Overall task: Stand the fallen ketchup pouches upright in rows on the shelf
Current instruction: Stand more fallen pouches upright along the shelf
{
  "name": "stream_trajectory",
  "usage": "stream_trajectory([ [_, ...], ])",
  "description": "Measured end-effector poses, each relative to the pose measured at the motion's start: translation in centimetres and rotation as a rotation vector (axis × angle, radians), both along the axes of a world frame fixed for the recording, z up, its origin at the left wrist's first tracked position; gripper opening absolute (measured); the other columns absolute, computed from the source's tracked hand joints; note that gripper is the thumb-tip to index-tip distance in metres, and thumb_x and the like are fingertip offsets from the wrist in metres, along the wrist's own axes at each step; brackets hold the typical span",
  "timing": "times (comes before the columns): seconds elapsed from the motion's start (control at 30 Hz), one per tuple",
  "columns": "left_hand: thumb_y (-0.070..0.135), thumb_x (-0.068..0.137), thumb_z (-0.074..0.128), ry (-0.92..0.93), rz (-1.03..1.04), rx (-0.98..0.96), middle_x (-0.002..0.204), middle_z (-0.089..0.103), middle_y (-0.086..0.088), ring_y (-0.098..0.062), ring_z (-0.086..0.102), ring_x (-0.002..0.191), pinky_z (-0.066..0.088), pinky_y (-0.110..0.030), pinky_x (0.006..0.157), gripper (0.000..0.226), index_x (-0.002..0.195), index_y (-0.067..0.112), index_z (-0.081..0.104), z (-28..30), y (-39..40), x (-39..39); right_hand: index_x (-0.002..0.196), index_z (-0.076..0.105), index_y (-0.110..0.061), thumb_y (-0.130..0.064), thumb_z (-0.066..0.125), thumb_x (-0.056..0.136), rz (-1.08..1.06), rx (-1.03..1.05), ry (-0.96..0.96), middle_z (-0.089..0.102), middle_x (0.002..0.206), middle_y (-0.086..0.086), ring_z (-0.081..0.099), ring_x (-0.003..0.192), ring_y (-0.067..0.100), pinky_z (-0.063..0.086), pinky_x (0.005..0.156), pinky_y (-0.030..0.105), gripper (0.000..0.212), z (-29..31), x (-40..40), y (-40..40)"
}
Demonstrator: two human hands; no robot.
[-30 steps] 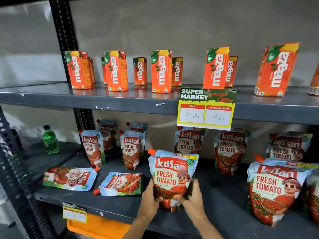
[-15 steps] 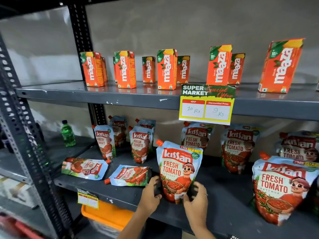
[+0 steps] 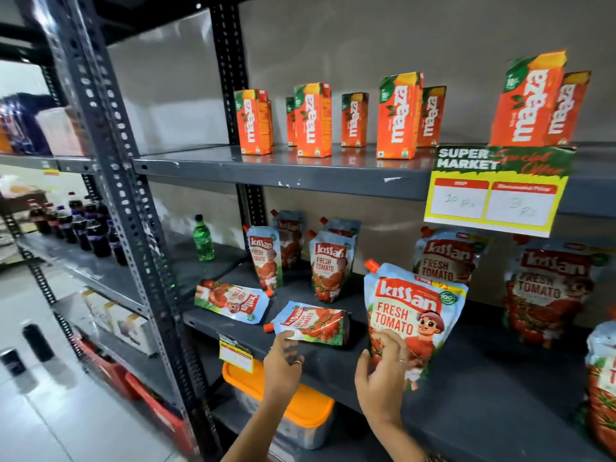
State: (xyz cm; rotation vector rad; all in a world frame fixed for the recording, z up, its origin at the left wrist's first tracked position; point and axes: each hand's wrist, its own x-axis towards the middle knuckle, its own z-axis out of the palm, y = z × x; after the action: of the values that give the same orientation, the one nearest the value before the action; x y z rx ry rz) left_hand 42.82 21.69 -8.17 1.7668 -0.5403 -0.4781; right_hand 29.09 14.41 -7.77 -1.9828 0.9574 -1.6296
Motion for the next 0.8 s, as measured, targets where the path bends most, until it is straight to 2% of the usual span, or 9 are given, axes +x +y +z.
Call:
stream_trajectory([
  [0.13,-0.015,0.084,0.046,-0.023,0.017,-0.006,0.101,0.057,-0.014,-0.025,0.058,0.084,0.052,-0.034,0.076,0.044,0.125,0.001,0.046,0.1,0.5,0.8,0.104,0.05,-0.008,-0.004,0.053,0.078,0.057,0.026,0.036,0.054,0.109,0.015,0.043,0.108,0.017,0.045,0.091,0.033,0.026,-0.6,1.3,-0.5],
  [0.2,-0.013,0.085,0.048,-0.008,0.032,-0.006,0.087,0.056,-0.005,-0.025,0.056,0.085,0.05,-0.041,0.082,0.043,0.126,0.001,0.045,0.3,0.6,0.7,0.106,0.048,-0.01,0.003,0.057,0.078,0.088,0.034,0.045,0.053,0.112,0.014,0.043,0.109,0.016,0.046,0.091,0.036,0.032,-0.7,1.4,-0.7],
  [0.33,0.0,0.087,0.058,0.152,0.082,0.011,0.085,0.059,-0.004,-0.022,0.056,0.082,0.047,-0.031,0.068,0.039,0.123,0.004,0.045,0.4,0.3,0.0,0.113,0.05,-0.006,0.004,0.057,0.08,0.141,0.074,0.108,0.052,0.12,0.013,0.046,0.114,0.019,0.044,0.094,0.031,0.035,-0.6,1.2,-0.3],
  [0.4,0.003,0.089,0.056,0.465,0.111,0.006,0.08,0.059,-0.006,-0.022,0.057,0.071,0.052,-0.031,0.058,0.031,0.119,0.001,0.049,0.7,0.0,-0.9,0.119,0.049,-0.005,0.0,0.055,0.083,0.148,0.119,0.158,0.051,0.125,0.012,0.047,0.118,0.021,0.037,0.095,0.022,0.037,-0.4,1.3,-0.4],
  [0.47,0.005,0.09,0.054,0.685,0.129,0.012,0.081,0.059,-0.013,-0.027,0.059,0.069,0.053,-0.033,0.044,0.033,0.122,-0.003,0.05,0.6,-1.0,-1.2,0.125,0.046,-0.006,-0.003,0.054,0.085,0.142,0.177,0.214,0.049,0.131,0.011,0.045,0.122,0.021,0.035,0.095,0.021,0.041,-0.2,1.5,-1.0],
  [0.5,0.006,0.09,0.054,0.726,0.049,-0.009,0.082,0.058,-0.016,-0.03,0.059,0.069,0.053,-0.034,0.042,0.037,0.125,-0.004,0.048,-0.2,-2.7,5.2,0.128,0.044,-0.008,-0.005,0.054,0.086,0.109,0.168,0.238,0.046,0.135,0.01,0.044,0.125,0.021,0.037,0.095,0.022,0.043,-0.1,8.0,-2.1],
  [0.53,0.006,0.09,0.055,0.766,0.013,-0.004,0.083,0.058,-0.017,-0.032,0.059,0.07,0.052,-0.037,0.043,0.039,0.127,-0.003,0.045,-0.5,-3.2,6.5,0.131,0.041,-0.01,-0.008,0.053,0.087,0.112,0.2,0.248,0.042,0.14,0.009,0.041,0.128,0.022,0.038,0.097,0.026,0.045,-0.1,9.7,-2.6],
  [0.67,0.009,0.091,0.053,0.782,-0.056,0.02,0.093,0.059,-0.021,-0.034,0.06,0.073,0.053,-0.04,0.051,0.037,0.126,0.0,0.041,0.6,-3.8,5.8,0.137,0.034,-0.012,-0.016,0.051,0.089,0.071,0.292,0.378,0.031,0.15,0.008,0.035,0.134,0.023,0.037,0.105,0.032,0.05,-0.1,9.9,-4.0],
  [0.8,0.012,0.093,0.05,0.769,-0.098,0.036,0.107,0.056,-0.023,-0.036,0.059,0.091,0.052,-0.04,0.055,0.036,0.127,0.001,0.042,0.8,-4.0,5.8,0.128,0.045,-0.011,-0.019,0.049,0.09,0.067,0.355,0.427,0.042,0.141,0.01,0.043,0.126,0.025,0.039,0.1,0.033,0.039,-0.5,9.6,-4.6],
])
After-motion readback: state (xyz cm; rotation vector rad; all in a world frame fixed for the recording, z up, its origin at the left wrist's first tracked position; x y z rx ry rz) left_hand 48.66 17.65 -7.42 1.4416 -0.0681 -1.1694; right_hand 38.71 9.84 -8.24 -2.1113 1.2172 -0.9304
